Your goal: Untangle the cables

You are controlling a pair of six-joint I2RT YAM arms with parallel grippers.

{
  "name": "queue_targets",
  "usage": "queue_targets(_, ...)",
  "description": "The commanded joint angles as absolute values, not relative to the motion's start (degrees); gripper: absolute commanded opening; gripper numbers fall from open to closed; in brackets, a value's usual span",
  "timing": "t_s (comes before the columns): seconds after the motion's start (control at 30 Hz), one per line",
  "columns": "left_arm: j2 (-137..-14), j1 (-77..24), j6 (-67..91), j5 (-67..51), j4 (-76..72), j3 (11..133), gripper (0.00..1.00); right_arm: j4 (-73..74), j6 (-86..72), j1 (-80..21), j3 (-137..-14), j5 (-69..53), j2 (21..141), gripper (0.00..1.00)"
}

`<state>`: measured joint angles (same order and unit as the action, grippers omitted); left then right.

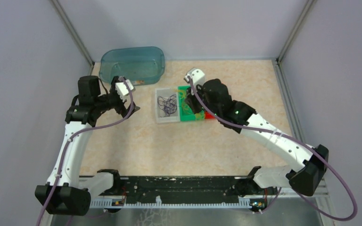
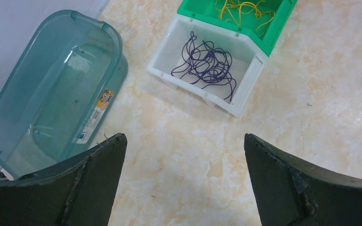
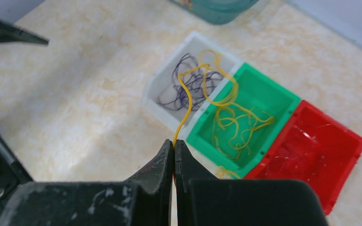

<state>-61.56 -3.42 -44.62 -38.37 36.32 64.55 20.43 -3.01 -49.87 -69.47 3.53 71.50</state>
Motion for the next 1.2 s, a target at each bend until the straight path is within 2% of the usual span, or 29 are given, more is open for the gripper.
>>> queue_targets(0.0,-60.1,-2.8,-45.0,-39.1,35.8,63.3,0.99,17.2,0.7,-45.5,-73.0,3.9,70.4,0.00)
queue_targets(0.3,-59.9,-2.8,-44.4,-39.6,35.3,63.1,0.99,12.6,3.9,-40.1,-77.9,5.7,75.2,0.00)
queue_targets(0.63,-59.7,-2.6,-44.7,-39.4,35.0,62.8,1.00,10.8,8.3,-39.1,-83.2,6.8,83.4,0.00)
queue_targets(1.17,-60.1,-2.3,-44.8,-39.5,34.6,62.8,0.99,6.4,6.2,-38.3,-79.0,5.2,89.2,0.00)
